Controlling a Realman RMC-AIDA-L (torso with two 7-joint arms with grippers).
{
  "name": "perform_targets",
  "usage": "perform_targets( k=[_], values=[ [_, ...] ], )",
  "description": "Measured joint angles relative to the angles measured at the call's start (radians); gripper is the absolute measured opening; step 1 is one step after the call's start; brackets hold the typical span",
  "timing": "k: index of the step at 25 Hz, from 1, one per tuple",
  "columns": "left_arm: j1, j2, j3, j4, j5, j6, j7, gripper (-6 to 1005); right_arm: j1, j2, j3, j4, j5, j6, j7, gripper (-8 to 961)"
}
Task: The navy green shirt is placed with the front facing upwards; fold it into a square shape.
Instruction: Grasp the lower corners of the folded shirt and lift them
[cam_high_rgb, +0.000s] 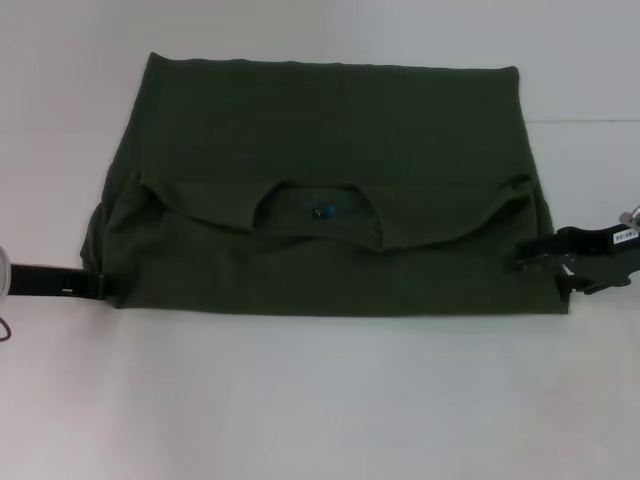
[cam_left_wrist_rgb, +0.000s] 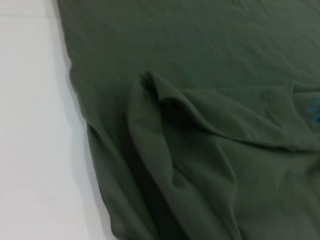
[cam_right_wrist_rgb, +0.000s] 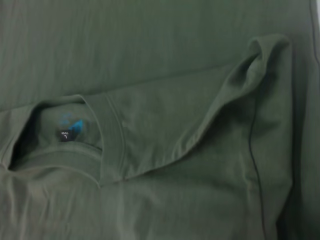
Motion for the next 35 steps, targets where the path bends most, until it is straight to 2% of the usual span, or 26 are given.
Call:
perform_targets(
  k=[3,12,21,27,29,35],
  values=[
    [0.0,0.0,0.002,0.0,0.0,0.0,0.0,36,0.0,0.01,-0.01,0.001,0.0,0.007,0.0,851],
    [0.0,0.0,0.003,0.0,0.0,0.0,0.0,37,0.001,0.021,-0.024,0.001,0.0,0.018,0.0,835],
    [0.0,-0.002,0.004,0.0,-0.001,0.002,0.0,39,-0.008,0.022,-0.026,-0.012,0.0,0.022,-0.005,819],
    [0.0,-0.002,0.004,0.0,-0.002,0.004,0.0,39,-0.005,0.022,-0.046,-0.012,-0.001,0.02,-0.012,577],
    [-0.001,-0.002,0.004,0.0,-0.002,0.005,0.0,40,-0.003,0.022,-0.06,-0.012,-0.001,0.022,-0.011,329],
    [0.0,-0.002,0.004,0.002,-0.005,0.009,0.0,41,-0.006,0.02,-0.066,-0.014,-0.002,0.022,-0.012,199]
  ],
)
